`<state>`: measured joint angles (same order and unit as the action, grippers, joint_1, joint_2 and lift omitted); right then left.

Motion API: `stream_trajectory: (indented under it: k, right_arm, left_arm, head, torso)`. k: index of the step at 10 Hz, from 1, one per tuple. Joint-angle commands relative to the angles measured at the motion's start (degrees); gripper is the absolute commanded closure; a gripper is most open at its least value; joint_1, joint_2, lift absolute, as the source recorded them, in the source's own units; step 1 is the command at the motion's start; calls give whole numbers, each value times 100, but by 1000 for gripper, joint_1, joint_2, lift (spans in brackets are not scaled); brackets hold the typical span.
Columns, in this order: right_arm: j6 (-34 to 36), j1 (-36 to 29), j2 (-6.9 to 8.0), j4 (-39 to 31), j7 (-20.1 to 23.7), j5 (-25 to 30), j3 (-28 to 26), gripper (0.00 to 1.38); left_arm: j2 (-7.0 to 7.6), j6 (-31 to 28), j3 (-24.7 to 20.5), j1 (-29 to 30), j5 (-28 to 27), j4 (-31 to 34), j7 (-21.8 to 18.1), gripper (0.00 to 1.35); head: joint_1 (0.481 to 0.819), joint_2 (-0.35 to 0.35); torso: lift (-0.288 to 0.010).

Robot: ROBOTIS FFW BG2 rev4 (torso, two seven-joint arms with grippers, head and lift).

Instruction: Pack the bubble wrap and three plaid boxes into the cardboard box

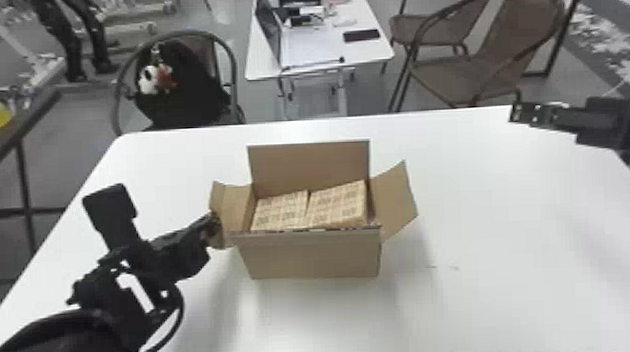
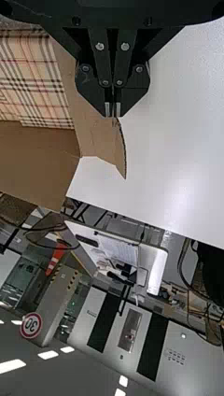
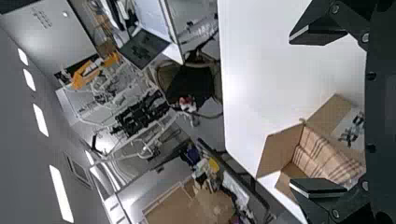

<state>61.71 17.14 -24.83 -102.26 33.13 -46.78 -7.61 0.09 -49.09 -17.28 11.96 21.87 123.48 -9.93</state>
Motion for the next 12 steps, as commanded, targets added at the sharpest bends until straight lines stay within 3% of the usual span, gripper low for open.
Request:
stream_trajectory:
  k: [1,2,3,4,5,7,8,12]
  right_arm:
    - [-1170,-1108,225,-550,0,1180,-267,209]
    - [-2295,-1873,726,-910,-114,2445,-522,209]
    - [-3464,-2444,1393,-910,-175,3315,-804,209]
    - [-4791,-2866,1868,-638,-149,3614,-988,209]
    - [-5687,-3094,1991,-321,-158,3720,-979,209]
    - [-6135,-3200,1991,-66,-369,3816,-795,209]
    - [-6162,-3165,1991,-22,-378,3860,-768,209]
    - [-5977,-3121,1903,30,-378,3957,-672,209]
  left_arm:
    - [-24,49,-29,17,28,0,-1,1220]
    - [-24,101,-56,61,45,0,-1,1220]
    - [-24,128,-73,87,63,-9,-1,1220]
    - [-24,137,-82,87,72,0,-1,1220]
    - [-24,145,-108,78,124,0,52,1220]
    - [-24,409,-108,122,379,-9,624,1220]
    - [-24,796,-47,201,546,-17,1116,1220]
    - [-24,3415,138,465,1038,-597,2285,1220]
  head:
    - [690,89]
    - [695,69]
    - [695,37]
    - [695,19]
    - [695,-4]
    - [695,-9]
    - [695,4]
    - [695,71]
  torso:
    - [-148]
    - [-148]
    - [-148]
    - [-148]
    - [-148]
    - [-148]
    - [-148]
    - [-148]
